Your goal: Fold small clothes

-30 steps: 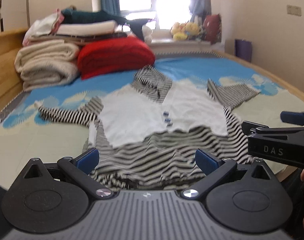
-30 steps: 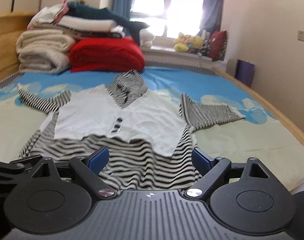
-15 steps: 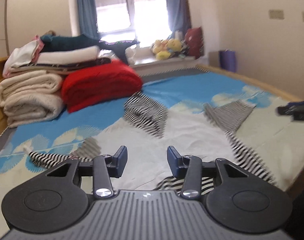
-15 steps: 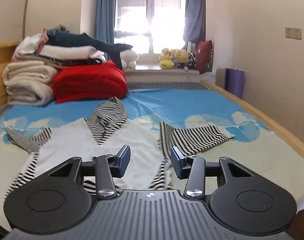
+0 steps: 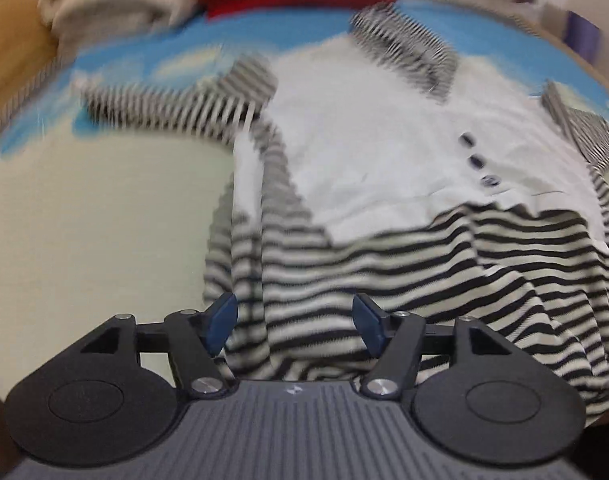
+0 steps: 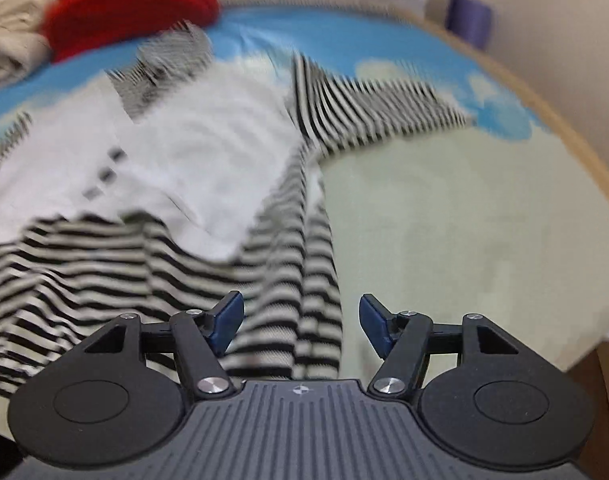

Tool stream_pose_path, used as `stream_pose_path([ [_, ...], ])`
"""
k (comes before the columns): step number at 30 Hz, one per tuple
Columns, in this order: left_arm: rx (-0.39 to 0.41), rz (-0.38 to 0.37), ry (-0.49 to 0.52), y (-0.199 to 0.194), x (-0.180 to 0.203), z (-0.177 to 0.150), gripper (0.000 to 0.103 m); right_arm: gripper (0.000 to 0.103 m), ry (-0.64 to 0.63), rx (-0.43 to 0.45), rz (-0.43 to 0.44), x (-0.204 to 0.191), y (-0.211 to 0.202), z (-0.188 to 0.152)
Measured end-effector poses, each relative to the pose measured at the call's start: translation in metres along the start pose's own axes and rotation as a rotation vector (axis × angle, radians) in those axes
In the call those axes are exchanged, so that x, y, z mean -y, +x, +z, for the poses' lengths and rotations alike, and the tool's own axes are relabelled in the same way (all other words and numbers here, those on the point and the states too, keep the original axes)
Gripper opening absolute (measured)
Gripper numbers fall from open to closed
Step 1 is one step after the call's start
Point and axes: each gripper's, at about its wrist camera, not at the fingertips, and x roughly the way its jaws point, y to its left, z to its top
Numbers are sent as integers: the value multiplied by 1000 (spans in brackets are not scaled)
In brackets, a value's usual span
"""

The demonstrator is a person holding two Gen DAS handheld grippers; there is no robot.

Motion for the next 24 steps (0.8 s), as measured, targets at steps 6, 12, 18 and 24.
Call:
stream_pose_path([
  [6,-117,42,11,23,-5,-11,40,65,-16,-120,-25,-3,37,-16],
  [12,-73,36,10,6,-6,-14,5,8,-35,-81,15,-2,34,-14],
  [18,-115,83,45,6,0,-18,12,10,38,-99,-11,10,33,-13],
  [24,108,68,130,-32,21,-15,23,41,-12,67,-70,-5,1,-6],
])
